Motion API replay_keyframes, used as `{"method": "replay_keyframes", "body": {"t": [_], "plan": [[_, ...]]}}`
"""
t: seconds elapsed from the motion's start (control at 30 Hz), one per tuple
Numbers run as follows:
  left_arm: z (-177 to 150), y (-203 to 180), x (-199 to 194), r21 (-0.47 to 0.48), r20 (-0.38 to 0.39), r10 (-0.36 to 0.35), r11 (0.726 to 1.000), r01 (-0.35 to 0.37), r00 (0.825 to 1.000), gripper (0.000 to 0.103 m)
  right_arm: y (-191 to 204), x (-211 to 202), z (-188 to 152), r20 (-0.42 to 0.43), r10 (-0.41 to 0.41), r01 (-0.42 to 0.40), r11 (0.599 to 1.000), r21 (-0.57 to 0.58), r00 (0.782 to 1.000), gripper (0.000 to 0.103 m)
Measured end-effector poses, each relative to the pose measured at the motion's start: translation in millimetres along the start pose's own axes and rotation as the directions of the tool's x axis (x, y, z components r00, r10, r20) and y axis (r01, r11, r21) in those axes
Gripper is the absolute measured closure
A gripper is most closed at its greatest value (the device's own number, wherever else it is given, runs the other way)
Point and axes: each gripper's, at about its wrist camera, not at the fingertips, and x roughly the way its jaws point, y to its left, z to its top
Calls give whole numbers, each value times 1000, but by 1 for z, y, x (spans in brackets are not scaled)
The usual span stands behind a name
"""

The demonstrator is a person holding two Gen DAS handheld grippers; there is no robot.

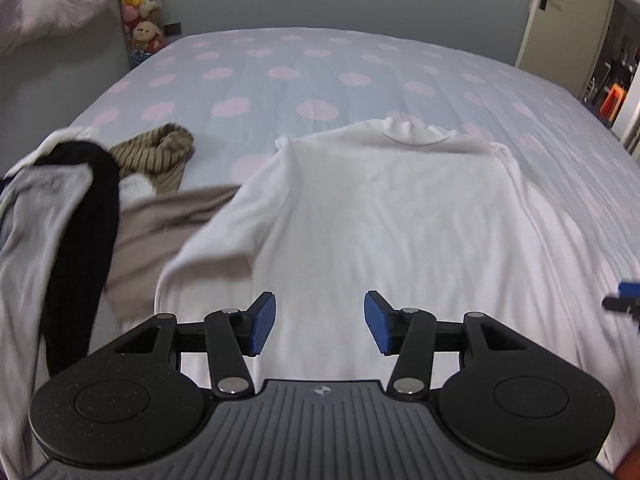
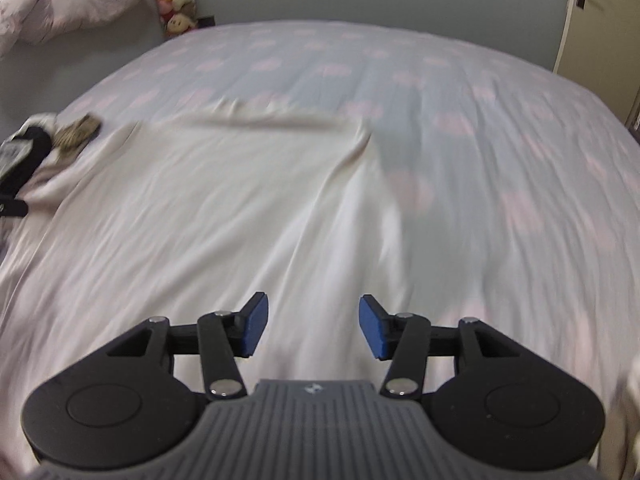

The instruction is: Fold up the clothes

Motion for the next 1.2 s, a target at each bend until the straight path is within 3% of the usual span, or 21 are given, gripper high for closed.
{"method": "replay_keyframes", "body": {"t": [0.17, 0.4, 0.53, 0.67, 0.9, 1.2], "plan": [[-27, -10, -16, 13, 53, 19, 1000, -19, 998, 56, 17, -14, -39, -53, 13, -11, 1000, 24, 998, 47], [-53, -12, -7, 47, 99, 40, 998, -45, 994, 56, 30, -13, -79, -144, 28, -19, 998, 62, 989, 47], [-59, -3, 7, 15, 82, 7, 1000, -9, 997, 56, 34, 0, -84, -195, -11, 21, 998, 52, 981, 50], [-62, 4, 15, 0, 64, -13, 1000, 13, 998, 56, 45, 8, -84, -213, -75, 71, 997, -24, 974, 59], [-62, 9, 20, -22, 61, -53, 998, 55, 997, 56, 36, 0, -87, -196, -111, 116, 993, 17, 974, 94], [-57, 14, 30, -41, 55, -61, 997, 63, 997, 56, 16, -27, -79, -175, -105, 129, 983, 130, 979, 99]]}}
